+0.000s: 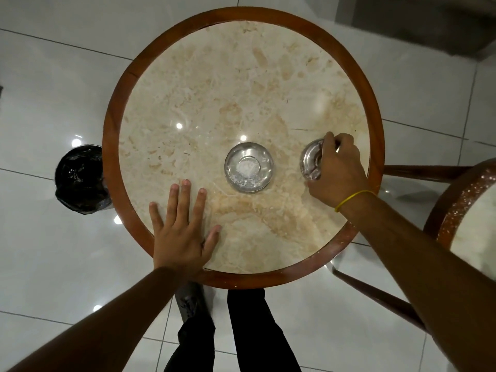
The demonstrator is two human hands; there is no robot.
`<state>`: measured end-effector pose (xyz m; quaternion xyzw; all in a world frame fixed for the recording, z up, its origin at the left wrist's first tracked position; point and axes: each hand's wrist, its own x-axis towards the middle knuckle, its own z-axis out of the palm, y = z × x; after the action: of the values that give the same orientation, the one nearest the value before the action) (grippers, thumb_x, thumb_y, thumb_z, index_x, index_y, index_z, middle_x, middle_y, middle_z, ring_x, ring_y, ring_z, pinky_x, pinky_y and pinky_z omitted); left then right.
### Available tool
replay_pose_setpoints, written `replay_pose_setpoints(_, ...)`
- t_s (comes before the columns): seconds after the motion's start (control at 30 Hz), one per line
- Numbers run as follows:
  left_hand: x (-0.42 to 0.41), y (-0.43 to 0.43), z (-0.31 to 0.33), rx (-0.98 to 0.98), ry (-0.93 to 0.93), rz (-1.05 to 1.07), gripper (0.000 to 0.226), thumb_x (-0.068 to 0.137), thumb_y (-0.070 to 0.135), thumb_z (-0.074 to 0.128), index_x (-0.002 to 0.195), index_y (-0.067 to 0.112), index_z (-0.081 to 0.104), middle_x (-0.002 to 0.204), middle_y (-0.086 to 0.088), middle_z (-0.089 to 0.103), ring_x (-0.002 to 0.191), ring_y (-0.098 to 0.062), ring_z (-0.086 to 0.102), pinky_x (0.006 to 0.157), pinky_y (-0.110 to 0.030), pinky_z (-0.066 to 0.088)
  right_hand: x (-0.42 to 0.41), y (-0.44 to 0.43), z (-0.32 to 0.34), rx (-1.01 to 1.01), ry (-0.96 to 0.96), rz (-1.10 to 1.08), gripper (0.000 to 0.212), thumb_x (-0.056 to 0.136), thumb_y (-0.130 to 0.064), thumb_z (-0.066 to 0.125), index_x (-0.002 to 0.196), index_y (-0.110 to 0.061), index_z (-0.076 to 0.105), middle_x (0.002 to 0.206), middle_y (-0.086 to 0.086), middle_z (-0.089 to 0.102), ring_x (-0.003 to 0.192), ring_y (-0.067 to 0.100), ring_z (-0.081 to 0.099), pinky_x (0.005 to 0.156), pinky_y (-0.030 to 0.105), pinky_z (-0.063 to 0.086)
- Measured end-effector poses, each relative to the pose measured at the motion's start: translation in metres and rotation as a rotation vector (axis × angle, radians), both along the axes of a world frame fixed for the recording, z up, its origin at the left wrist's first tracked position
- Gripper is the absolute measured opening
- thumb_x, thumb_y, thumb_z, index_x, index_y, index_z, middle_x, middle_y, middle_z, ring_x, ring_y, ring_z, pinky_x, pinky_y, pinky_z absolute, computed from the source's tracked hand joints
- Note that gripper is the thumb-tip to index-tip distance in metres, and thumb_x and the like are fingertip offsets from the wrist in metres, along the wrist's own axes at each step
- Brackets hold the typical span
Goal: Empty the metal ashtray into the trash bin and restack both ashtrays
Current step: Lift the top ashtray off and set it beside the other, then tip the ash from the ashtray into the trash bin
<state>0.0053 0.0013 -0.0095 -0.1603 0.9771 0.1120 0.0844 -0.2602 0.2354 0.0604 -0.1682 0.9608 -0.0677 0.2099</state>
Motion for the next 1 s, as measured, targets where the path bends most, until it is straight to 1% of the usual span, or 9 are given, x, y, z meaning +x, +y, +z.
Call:
replay_pose_setpoints(0.17,0.000,0.001,0.000,-0.001,-0.005,-0.001,0.088,0.105,0.068,0.033,0.177,0.020,0.013,0.185,-0.011,-0.003,0.171,-0.033,-0.005,0.133,-0.069,-0.003,0.002,0.002,0.000,0.000,-0.035,0.005,0.111,0.071,-0.028,0.087,0.157,-0.003,0.022,0.151,0.020,0.028,0.137,0.040,0.033,0.105,0.054,0.048)
replay_pose_setpoints(0.27,-0.001,0.000,0.000,0.005,-0.001,0.001,0.089,0.105,0.070,0.029,0.176,0.020,0.015,0.185,-0.011,-0.002,0.171,-0.033,-0.003,0.133,-0.069,-0.004,0.005,-0.005,0.010,0.043,0.025,0.018,0.105,0.069,-0.040,0.082,0.155,-0.010,0.029,0.155,0.016,0.028,0.142,0.039,0.028,0.099,0.058,0.049)
replay_pose_setpoints(0.4,-0.001,0.000,-0.002,0.008,0.002,0.001,0.089,0.105,0.070,0.030,0.176,0.020,0.016,0.185,-0.012,0.000,0.171,-0.034,-0.002,0.132,-0.070,-0.002,0.015,-0.034,0.018,-0.172,0.189,0.031,0.068,0.074,-0.038,0.074,0.133,-0.010,0.055,0.133,0.016,0.054,0.120,0.038,0.052,0.090,0.046,0.048)
replay_pose_setpoints(0.53,0.001,0.000,-0.005,-0.011,0.027,-0.007,0.089,0.103,0.068,0.037,0.176,0.019,0.018,0.185,-0.013,0.002,0.171,-0.036,0.003,0.132,-0.071,0.000,0.018,-0.068,0.006,-0.309,-0.054,-0.145,0.037,0.084,-0.031,0.074,0.114,-0.011,0.063,0.105,0.011,0.068,0.096,0.031,0.065,0.082,0.039,0.055)
replay_pose_setpoints(0.6,0.001,0.000,-0.006,-0.024,0.043,-0.013,0.089,0.104,0.067,0.038,0.176,0.019,0.020,0.185,-0.013,0.003,0.171,-0.036,0.005,0.132,-0.071,0.001,0.016,-0.079,0.002,-0.290,-0.116,-0.176,0.030,0.081,-0.026,0.076,0.106,-0.013,0.065,0.096,0.009,0.070,0.091,0.030,0.067,0.081,0.042,0.056)
replay_pose_setpoints(0.73,0.001,-0.001,-0.004,-0.029,0.043,-0.015,0.087,0.105,0.067,0.036,0.176,0.019,0.021,0.184,-0.014,0.004,0.171,-0.037,0.006,0.132,-0.072,0.005,0.009,-0.096,0.002,-0.218,-0.197,-0.189,0.022,0.067,-0.009,0.074,0.087,-0.015,0.068,0.081,0.004,0.071,0.084,0.028,0.068,0.066,0.027,0.047)
replay_pose_setpoints(0.8,0.001,-0.002,-0.004,-0.029,0.045,-0.015,0.086,0.105,0.067,0.035,0.175,0.019,0.023,0.184,-0.015,0.006,0.170,-0.038,0.008,0.131,-0.072,0.007,0.006,-0.105,0.008,-0.201,-0.214,-0.182,0.020,0.066,-0.007,0.075,0.083,-0.015,0.070,0.077,0.002,0.068,0.084,0.028,0.068,0.066,0.025,0.045)
replay_pose_setpoints(0.9,0.002,-0.002,-0.006,-0.016,0.064,-0.008,0.086,0.105,0.068,0.036,0.174,0.019,0.027,0.184,-0.015,0.010,0.170,-0.038,0.011,0.131,-0.073,0.010,0.002,-0.120,0.020,-0.237,-0.225,-0.180,0.021,0.068,-0.005,0.074,0.088,-0.014,0.073,0.073,0.000,0.068,0.079,0.026,0.069,0.068,0.027,0.053)
replay_pose_setpoints(1.0,0.003,-0.002,-0.006,0.007,0.087,0.010,0.087,0.104,0.069,0.041,0.174,0.020,0.027,0.184,-0.014,0.012,0.170,-0.037,0.014,0.130,-0.073,0.015,-0.002,-0.140,0.032,-0.286,-0.236,-0.176,0.022,0.070,-0.004,0.071,0.090,-0.015,0.073,0.075,0.005,0.073,0.072,0.027,0.071,0.071,0.040,0.063)
